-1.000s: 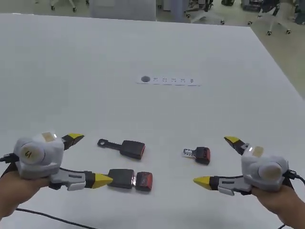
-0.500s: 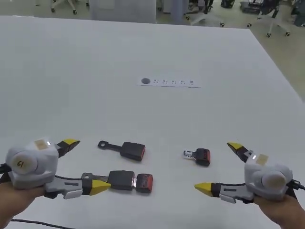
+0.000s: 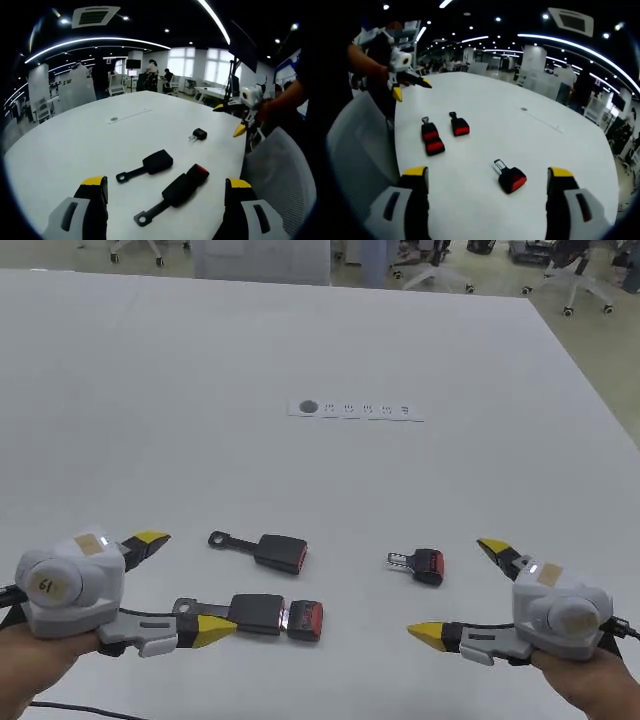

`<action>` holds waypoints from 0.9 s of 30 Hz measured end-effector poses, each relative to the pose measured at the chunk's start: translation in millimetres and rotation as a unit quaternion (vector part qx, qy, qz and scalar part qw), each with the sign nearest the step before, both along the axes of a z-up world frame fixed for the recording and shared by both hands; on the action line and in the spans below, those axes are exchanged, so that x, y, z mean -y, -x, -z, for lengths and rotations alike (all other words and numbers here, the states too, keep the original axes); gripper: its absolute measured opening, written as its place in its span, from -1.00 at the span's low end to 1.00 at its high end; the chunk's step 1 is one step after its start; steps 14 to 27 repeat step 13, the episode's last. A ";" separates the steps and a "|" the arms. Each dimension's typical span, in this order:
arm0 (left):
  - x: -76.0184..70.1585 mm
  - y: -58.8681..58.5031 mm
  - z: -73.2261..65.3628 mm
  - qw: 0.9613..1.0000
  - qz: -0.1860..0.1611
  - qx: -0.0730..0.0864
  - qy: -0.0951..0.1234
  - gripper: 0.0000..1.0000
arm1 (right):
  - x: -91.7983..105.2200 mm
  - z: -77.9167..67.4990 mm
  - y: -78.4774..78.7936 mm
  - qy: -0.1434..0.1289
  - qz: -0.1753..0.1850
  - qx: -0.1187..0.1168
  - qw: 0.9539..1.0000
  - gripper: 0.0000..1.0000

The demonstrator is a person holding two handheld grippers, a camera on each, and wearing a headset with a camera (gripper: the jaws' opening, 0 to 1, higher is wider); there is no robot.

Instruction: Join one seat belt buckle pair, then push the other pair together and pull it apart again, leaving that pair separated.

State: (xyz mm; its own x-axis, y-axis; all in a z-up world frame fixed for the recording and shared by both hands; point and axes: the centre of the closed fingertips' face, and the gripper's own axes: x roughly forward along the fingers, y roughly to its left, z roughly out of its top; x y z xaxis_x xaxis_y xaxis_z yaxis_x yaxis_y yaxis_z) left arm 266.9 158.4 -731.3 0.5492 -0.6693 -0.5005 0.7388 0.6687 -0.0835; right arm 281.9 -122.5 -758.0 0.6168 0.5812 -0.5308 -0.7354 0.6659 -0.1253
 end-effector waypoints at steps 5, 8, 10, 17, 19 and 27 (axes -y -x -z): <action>-4.6 -2.3 1.4 1.000 -0.004 0.001 0.001 0.99 | 1.1 0.4 0.3 -0.001 0.001 0.000 1.000 0.99; -3.7 -1.4 1.9 1.000 -0.003 0.000 0.001 0.99 | 1.7 0.8 0.7 -0.001 0.002 -0.001 1.000 0.99; -4.1 -1.1 3.2 1.000 -0.003 -0.001 -0.001 0.99 | 2.2 0.9 0.7 -0.002 0.003 -0.002 1.000 0.99; -2.6 0.1 1.4 1.000 -0.005 0.001 -0.001 0.99 | 2.6 1.8 1.4 -0.001 0.003 -0.003 1.000 0.99; -2.6 0.1 1.4 1.000 -0.005 0.001 -0.001 0.99 | 2.6 1.8 1.4 -0.001 0.003 -0.003 1.000 0.99; -2.6 0.1 1.4 1.000 -0.005 0.001 -0.001 0.99 | 2.6 1.8 1.4 -0.001 0.003 -0.003 1.000 0.99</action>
